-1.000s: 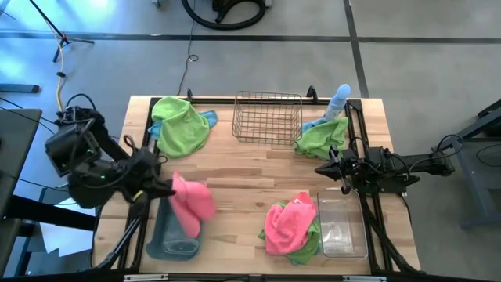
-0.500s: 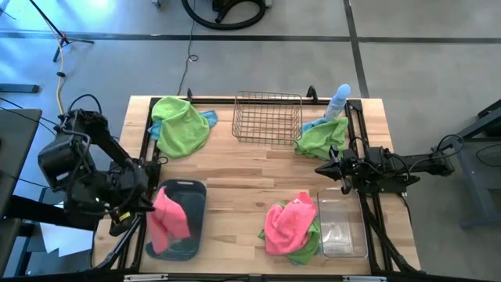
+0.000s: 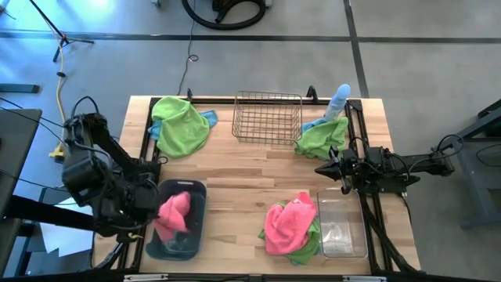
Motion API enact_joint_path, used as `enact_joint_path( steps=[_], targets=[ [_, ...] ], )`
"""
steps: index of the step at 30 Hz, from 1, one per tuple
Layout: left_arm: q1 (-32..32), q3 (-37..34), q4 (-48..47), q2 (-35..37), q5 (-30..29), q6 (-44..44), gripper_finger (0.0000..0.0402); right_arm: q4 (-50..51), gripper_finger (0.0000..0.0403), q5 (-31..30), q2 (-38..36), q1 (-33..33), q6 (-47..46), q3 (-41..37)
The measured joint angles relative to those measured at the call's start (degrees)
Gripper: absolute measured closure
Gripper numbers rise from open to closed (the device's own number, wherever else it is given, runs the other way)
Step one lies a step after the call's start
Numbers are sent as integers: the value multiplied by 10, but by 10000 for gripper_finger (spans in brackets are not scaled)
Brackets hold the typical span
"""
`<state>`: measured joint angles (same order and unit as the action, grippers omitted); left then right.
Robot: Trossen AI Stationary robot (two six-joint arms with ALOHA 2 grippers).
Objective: Sort microfiber towel by color & place in baskets
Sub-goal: Put the top pink towel into the blue bin
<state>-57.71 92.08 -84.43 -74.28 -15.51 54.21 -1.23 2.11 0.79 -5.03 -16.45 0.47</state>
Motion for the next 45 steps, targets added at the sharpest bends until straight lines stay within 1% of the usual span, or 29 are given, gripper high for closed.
enact_joint_path(
  steps=[3,7,10,13,19,24,29,31,35,38,41,45],
  targets=[
    [0,-56,30,8,27,-6,401,0,402,0,0,0,0,0],
    [6,-137,92,16,39,-39,401,0,402,0,0,0,0,0],
    [32,-182,115,20,40,-67,401,0,402,0,0,0,0,0],
    [68,-217,118,20,40,-98,401,0,402,0,0,0,0,0],
    [128,-278,183,20,71,-186,401,0,402,0,0,0,0,0],
    [124,-348,246,20,73,-185,401,0,402,0,0,0,0,0],
    [112,-433,363,20,77,-168,401,0,402,0,0,0,0,0],
    [110,-458,389,20,80,-164,401,0,402,0,0,0,0,0],
    [108,-478,391,20,72,-163,400,0,402,0,0,0,0,0],
    [108,-482,389,20,54,-161,388,0,402,0,0,0,0,0],
    [108,-482,388,20,40,-160,364,0,402,0,0,0,0,0],
    [109,-482,388,20,46,-151,314,0,402,0,0,0,0,0]
  ],
)
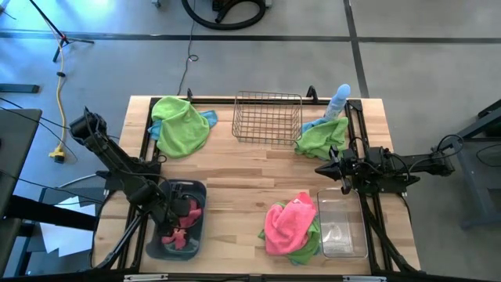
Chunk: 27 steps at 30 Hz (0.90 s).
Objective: Sort microfiber towel by color & place in baskets
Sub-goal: Put the top pink towel into the blue bin, then put the pink towel into the blue bin
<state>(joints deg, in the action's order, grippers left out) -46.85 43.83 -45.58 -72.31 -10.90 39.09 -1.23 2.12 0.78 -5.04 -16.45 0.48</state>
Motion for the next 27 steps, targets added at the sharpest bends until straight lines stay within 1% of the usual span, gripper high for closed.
enact_joint_path(
  steps=[8,11,13,16,21,24,27],
  targets=[
    [0,0,0,0,48,58,184,0,402,0,0,0,0,0],
    [1,1,1,0,66,63,143,0,402,0,0,0,0,0],
    [4,1,0,0,68,63,124,0,402,0,0,0,0,0],
    [13,1,0,0,80,57,110,0,402,0,0,0,0,0],
    [20,10,-19,0,101,48,108,0,402,0,0,0,0,0],
    [19,34,-55,0,103,19,108,0,402,0,0,0,0,0],
    [19,77,-97,0,103,-10,108,0,402,0,0,0,0,0]
  ],
)
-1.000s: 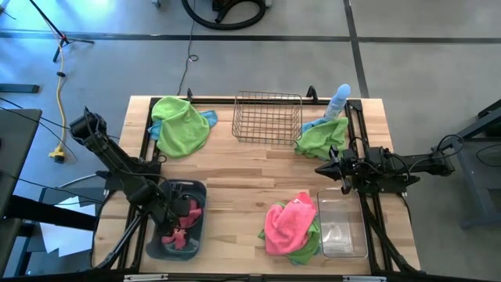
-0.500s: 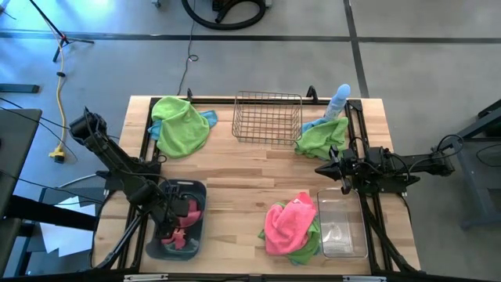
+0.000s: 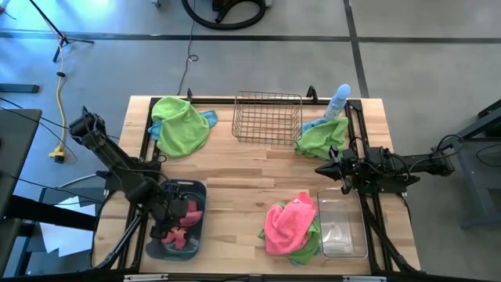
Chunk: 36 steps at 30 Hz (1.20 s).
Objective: Sort microfiber towel by color & place in baskets
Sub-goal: Put the pink towel into the blue bin
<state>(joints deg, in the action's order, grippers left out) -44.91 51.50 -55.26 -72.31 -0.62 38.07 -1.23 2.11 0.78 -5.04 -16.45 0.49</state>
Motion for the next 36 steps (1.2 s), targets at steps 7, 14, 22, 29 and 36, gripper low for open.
enact_joint_path(
  steps=[7,14,22,29,36],
  targets=[
    [1,150,-110,0,-40,-64,108,0,402,0,0,0,0,0],
    [33,290,-122,1,-182,-111,108,0,402,0,0,0,0,0],
    [107,289,2,-1,-250,-223,108,0,402,0,0,0,0,0],
    [193,232,219,1,-196,-307,108,0,402,0,0,0,0,0],
    [289,212,381,1,-159,-313,108,0,402,0,0,0,0,0]
  ],
)
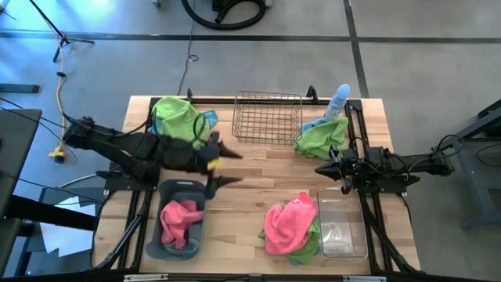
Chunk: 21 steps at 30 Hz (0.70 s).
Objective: Sort microfiber towel by color & place in baskets
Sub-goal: Put the pink towel into the blue bin
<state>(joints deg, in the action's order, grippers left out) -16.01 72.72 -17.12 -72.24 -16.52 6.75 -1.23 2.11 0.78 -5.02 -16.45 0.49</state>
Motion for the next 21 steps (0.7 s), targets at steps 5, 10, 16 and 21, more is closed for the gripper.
enact_joint_path(
  steps=[5,10,16,21],
  targets=[
    [75,-28,145,0,35,10,108,0,402,0,0,0,0,0],
    [135,-69,204,0,32,72,108,0,402,0,0,0,0,0],
    [161,-129,230,-1,26,158,108,0,402,0,0,0,0,0],
    [167,-167,279,-1,24,199,108,0,402,0,0,0,0,0]
  ],
)
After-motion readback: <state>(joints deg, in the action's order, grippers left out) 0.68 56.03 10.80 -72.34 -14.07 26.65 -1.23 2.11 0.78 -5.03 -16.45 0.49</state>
